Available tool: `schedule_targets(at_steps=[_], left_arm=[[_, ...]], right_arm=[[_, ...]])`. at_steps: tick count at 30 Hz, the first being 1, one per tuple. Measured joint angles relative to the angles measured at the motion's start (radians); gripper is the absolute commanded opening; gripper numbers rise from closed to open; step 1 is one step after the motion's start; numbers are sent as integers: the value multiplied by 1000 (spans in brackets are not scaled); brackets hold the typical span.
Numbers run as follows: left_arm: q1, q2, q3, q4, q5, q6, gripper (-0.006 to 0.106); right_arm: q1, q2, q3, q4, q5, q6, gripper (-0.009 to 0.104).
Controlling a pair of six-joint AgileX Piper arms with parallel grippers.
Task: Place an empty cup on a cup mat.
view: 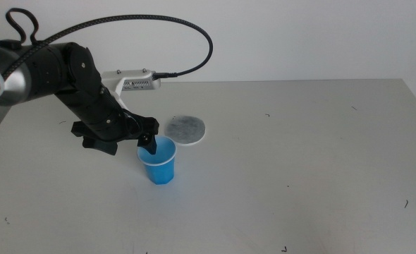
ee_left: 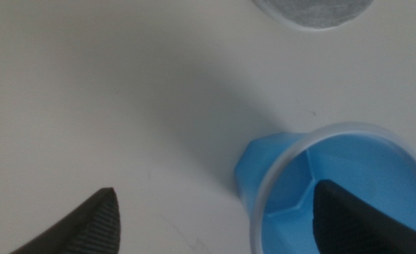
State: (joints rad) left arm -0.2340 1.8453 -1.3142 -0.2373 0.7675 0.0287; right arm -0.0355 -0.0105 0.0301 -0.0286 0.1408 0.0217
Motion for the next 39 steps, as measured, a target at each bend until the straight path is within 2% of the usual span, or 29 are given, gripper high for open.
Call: schedule_targets(at_steps=[6, 9, 12, 20, 25, 39], left_arm=[[0, 60, 0, -16, -43, 0, 105], [0, 81, 0, -19, -56, 0, 98], [0, 89, 0, -19, -59, 0, 84], [0, 94, -1, -42, -64, 0, 26], [0, 94, -1, -88, -64, 0, 2], [0, 19, -109, -96, 62, -6, 0]], right_arm=[[0, 0, 0, 0, 0, 0, 94], [0, 0, 0, 0, 0, 0, 94], [0, 0, 0, 0, 0, 0, 94], [0, 0, 0, 0, 0, 0, 94], [0, 0, 0, 0, 0, 0, 94], [0, 0, 0, 0, 0, 0, 94]])
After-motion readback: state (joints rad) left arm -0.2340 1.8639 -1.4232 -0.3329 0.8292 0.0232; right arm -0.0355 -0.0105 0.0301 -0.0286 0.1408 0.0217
